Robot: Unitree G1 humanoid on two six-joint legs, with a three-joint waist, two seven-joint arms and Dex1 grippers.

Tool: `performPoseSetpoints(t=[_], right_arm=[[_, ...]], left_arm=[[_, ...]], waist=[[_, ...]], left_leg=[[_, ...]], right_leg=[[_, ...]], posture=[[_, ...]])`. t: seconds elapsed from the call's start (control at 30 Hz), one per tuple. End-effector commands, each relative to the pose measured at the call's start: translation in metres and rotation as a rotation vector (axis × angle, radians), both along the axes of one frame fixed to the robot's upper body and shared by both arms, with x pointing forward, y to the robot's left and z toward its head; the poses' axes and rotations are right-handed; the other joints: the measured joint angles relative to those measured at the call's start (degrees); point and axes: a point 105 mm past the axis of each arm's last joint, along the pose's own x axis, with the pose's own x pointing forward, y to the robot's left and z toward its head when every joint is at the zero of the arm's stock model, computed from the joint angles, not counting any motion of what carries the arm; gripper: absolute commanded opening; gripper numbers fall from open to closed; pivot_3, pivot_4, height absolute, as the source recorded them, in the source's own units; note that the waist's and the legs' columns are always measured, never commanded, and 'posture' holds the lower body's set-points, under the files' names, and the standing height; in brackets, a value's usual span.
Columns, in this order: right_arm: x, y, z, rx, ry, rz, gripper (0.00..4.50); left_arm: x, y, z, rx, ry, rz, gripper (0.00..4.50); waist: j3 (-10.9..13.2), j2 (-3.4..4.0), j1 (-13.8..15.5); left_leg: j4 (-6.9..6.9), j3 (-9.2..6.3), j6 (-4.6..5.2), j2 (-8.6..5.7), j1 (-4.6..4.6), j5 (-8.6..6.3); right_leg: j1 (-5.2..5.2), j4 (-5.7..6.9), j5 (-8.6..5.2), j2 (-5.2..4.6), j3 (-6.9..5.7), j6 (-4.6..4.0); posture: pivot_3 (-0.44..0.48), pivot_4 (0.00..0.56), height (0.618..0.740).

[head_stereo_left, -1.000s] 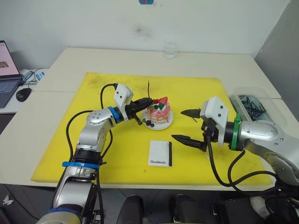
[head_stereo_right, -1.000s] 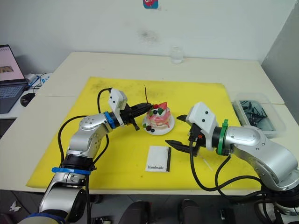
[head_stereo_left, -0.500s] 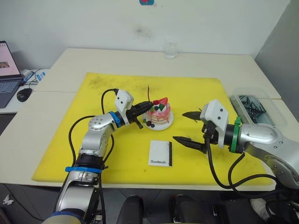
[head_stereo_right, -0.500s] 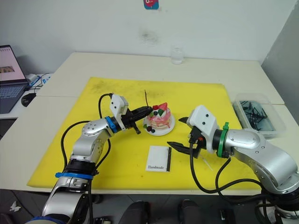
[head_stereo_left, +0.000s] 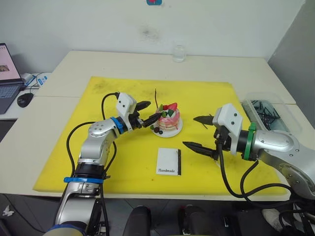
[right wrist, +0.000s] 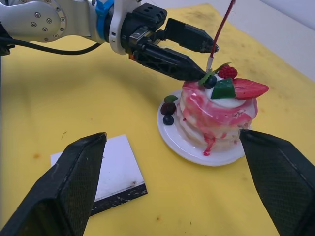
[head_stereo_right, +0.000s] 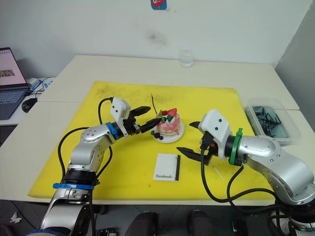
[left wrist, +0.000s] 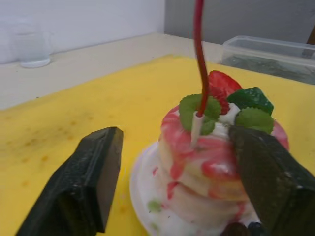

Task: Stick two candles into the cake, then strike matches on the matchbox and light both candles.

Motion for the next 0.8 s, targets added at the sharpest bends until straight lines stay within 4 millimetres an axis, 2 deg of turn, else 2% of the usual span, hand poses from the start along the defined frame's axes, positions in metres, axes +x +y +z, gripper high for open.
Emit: performPoseSetpoints(t=[0.03, 0.13, 0.33, 0.47, 0.53, 0.67, 0.73, 0.8], right_arm=[[0.000, -0.001, 0.012, 0.026, -0.062, -0.011, 4.50], [0.001, -0.001, 0.015, 0.038, -0.073, -0.020, 4.50], [0.003, -0.008, 0.026, 0.080, -0.122, -0.061, 4.50], [0.000, -0.021, 0.031, 0.093, -0.135, -0.102, 4.50], [-0.004, -0.029, 0.029, 0.075, -0.124, -0.120, 4.50], [-0.020, -0.054, 0.009, -0.014, -0.049, -0.189, 4.50], [-0.029, -0.061, -0.004, -0.051, -0.004, -0.216, 4.50], [-0.036, -0.064, -0.010, -0.062, 0.019, -0.234, 4.50]], left_arm=[[-0.002, 0.003, 0.022, -0.001, -0.084, 0.012, 4.46], [-0.004, 0.006, 0.030, 0.005, -0.106, 0.018, 4.46], [-0.019, 0.029, 0.043, 0.037, -0.109, 0.028, 4.46], [-0.042, 0.035, 0.039, 0.132, -0.056, -0.056, 4.46], [-0.054, 0.032, 0.034, 0.189, -0.036, -0.115, 4.46], [-0.098, 0.009, 0.018, 0.312, 0.016, -0.359, 4.46], [-0.117, -0.003, 0.012, 0.329, 0.052, -0.469, 4.46], [-0.128, -0.010, 0.010, 0.330, 0.070, -0.522, 4.46]], waist=[[0.00, 0.00, 0.00], [0.00, 0.00, -0.01], [0.00, 0.00, -0.31], [0.00, 0.01, -0.33], [0.00, 0.00, -0.32], [0.00, 0.00, 0.14], [0.00, 0.00, 0.22], [0.00, 0.00, 0.14]], left_leg=[[0.00, 0.00, 0.00, 0.00, 0.00, 0.00], [0.00, 0.01, 0.00, 0.00, 0.00, 0.00], [-0.03, -0.02, 0.00, 0.05, 0.05, 0.00], [-0.04, -0.01, 0.00, 0.09, 0.05, 0.00], [-0.05, -0.02, 0.00, 0.08, 0.06, 0.00], [-0.05, -0.02, 0.00, 0.03, 0.04, 0.00], [-0.05, -0.02, 0.00, -0.01, 0.05, -0.01], [-0.05, -0.03, 0.00, -0.01, 0.07, -0.01]], right_leg=[[0.00, 0.00, 0.00, 0.00, 0.01, 0.00], [0.00, 0.00, 0.00, 0.00, 0.03, 0.00], [-0.01, 0.01, 0.00, 0.00, 0.07, 0.00], [-0.01, 0.02, -0.01, -0.01, 0.04, -0.01], [-0.01, 0.02, -0.01, -0.02, 0.06, -0.02], [0.01, -0.04, -0.03, -0.35, 0.06, 0.00], [0.02, -0.04, -0.05, -0.43, 0.07, 0.02], [0.02, -0.04, -0.05, -0.45, 0.07, 0.02]], posture=[[0.000, 0.150, 0.740], [0.000, 0.150, 0.740], [0.000, 0.150, 0.740], [0.000, 0.150, 0.740], [0.000, 0.150, 0.740], [0.000, 0.150, 0.740], [0.000, 0.150, 0.740], [0.000, 0.150, 0.740]])
